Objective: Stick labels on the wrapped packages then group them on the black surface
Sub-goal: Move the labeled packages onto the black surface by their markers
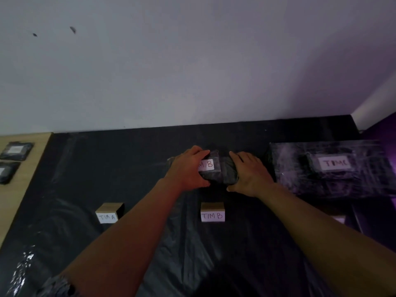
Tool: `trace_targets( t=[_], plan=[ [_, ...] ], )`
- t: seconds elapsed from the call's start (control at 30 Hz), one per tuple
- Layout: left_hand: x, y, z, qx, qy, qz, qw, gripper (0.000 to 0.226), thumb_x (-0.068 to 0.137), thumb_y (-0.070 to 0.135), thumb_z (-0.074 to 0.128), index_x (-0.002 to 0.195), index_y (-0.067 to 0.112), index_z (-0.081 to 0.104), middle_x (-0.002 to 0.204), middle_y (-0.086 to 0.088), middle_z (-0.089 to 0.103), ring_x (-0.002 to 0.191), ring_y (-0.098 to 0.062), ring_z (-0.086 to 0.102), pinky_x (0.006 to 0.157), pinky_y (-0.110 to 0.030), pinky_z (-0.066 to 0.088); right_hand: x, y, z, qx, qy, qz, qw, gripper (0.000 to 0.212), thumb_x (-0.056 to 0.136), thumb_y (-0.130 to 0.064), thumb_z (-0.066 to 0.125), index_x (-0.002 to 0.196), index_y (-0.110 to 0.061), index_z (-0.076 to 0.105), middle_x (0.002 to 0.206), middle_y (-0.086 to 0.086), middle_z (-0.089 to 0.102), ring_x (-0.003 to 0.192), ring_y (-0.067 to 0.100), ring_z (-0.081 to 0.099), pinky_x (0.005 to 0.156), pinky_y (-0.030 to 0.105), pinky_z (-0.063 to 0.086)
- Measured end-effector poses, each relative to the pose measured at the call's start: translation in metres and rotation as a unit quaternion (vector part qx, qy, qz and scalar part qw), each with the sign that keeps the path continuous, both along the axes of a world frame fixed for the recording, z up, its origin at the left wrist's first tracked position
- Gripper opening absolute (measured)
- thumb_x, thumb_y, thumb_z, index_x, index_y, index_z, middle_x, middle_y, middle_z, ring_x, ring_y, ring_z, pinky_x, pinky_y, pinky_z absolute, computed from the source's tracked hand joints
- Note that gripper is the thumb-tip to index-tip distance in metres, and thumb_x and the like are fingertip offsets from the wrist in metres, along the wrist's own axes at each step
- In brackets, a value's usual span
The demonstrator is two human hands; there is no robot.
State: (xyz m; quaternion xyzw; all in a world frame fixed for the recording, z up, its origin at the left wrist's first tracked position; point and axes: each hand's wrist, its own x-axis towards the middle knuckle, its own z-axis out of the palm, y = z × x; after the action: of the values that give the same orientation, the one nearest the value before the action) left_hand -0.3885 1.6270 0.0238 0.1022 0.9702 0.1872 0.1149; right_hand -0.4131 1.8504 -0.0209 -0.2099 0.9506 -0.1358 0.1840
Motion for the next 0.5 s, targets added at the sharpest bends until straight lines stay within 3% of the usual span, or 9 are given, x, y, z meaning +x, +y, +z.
trace_targets(
  t=[0.33,0.5],
  plan=[
    [-0.0053,0.009,-0.0063,-0.008,0.006,-0.013,1.0,0.107,0.054,0.048,0.088,0.146,0.022,0.04,0.137,0.003,0.046,0.12,-0.02,0.049,0.103,-0.044,0.042,-0.0065,0.0012,-0.0053,-0.012,0.005,0.009,1.0,0.122,0.065,-0.058,0.081,0.157,-0.02,0.012,0.154,0.004,0.027,0.142,0.024,0.025,0.119,0.039,0.02],
    [-0.0017,0.007,-0.0088,-0.007,-0.003,-0.008,1.0,0.121,0.051,0.056,0.087,0.152,0.027,0.028,0.15,0.001,0.037,0.134,-0.022,0.04,0.112,-0.05,0.032,-0.0027,0.0005,0.0005,0.011,-0.017,0.022,1.0,0.134,0.066,-0.06,0.081,0.158,-0.021,-0.009,0.165,0.004,0.003,0.152,0.024,-0.001,0.124,0.045,0.004]
  ],
)
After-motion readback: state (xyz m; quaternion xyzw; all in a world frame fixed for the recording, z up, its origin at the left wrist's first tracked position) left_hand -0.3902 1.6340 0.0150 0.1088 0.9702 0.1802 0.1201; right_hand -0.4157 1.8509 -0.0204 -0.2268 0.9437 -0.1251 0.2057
